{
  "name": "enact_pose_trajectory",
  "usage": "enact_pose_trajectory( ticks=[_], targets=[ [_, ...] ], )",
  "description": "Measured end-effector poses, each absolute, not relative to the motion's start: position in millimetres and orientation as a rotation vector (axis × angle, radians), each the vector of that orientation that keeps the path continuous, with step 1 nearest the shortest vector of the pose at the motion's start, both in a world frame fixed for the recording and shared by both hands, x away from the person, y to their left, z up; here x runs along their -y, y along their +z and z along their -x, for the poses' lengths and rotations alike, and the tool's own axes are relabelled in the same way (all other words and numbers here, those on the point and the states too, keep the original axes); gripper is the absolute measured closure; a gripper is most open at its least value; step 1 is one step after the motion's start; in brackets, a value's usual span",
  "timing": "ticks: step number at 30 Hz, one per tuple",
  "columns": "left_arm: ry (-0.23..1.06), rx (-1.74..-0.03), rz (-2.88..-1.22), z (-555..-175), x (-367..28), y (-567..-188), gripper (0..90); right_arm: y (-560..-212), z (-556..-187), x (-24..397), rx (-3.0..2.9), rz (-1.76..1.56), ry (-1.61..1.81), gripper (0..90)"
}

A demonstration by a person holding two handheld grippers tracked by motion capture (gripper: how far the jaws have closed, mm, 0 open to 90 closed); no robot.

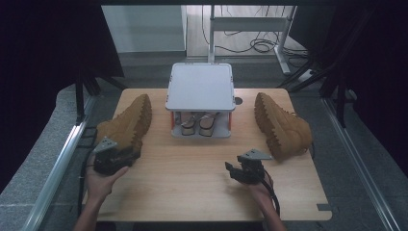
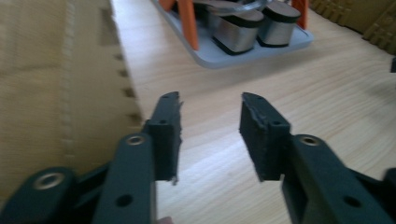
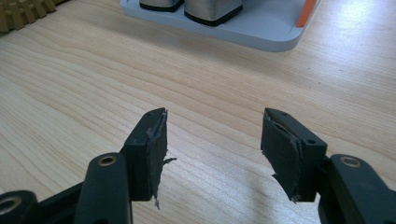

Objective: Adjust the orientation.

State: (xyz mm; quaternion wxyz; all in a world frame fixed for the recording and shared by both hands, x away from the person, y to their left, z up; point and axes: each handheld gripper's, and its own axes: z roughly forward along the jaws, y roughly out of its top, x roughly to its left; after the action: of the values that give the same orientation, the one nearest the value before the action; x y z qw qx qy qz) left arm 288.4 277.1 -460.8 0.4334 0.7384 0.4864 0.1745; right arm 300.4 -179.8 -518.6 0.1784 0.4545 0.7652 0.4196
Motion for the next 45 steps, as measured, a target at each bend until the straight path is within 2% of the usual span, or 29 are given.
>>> enact_pose_trajectory(
  ticks=[10,16,25,33,45],
  targets=[
    [0.453,-1.265,-1.791,-296,-315,-449,80.9,-520,-300,179,-2.175,-1.277,1.167,40.3],
    [0.478,-1.332,-1.718,-310,-343,-452,88.8,-521,-300,179,-2.180,-1.280,1.159,40.3],
    [0.491,-1.418,-1.634,-326,-382,-455,89.8,-523,-300,177,-2.190,-1.274,1.137,40.3],
    [0.461,-1.500,-1.584,-345,-413,-477,90.0,-525,-300,176,-2.195,-1.279,1.111,40.3],
    [0.425,-1.560,-1.580,-367,-428,-497,90.0,-526,-301,174,-2.197,-1.276,1.093,40.3]
  ],
)
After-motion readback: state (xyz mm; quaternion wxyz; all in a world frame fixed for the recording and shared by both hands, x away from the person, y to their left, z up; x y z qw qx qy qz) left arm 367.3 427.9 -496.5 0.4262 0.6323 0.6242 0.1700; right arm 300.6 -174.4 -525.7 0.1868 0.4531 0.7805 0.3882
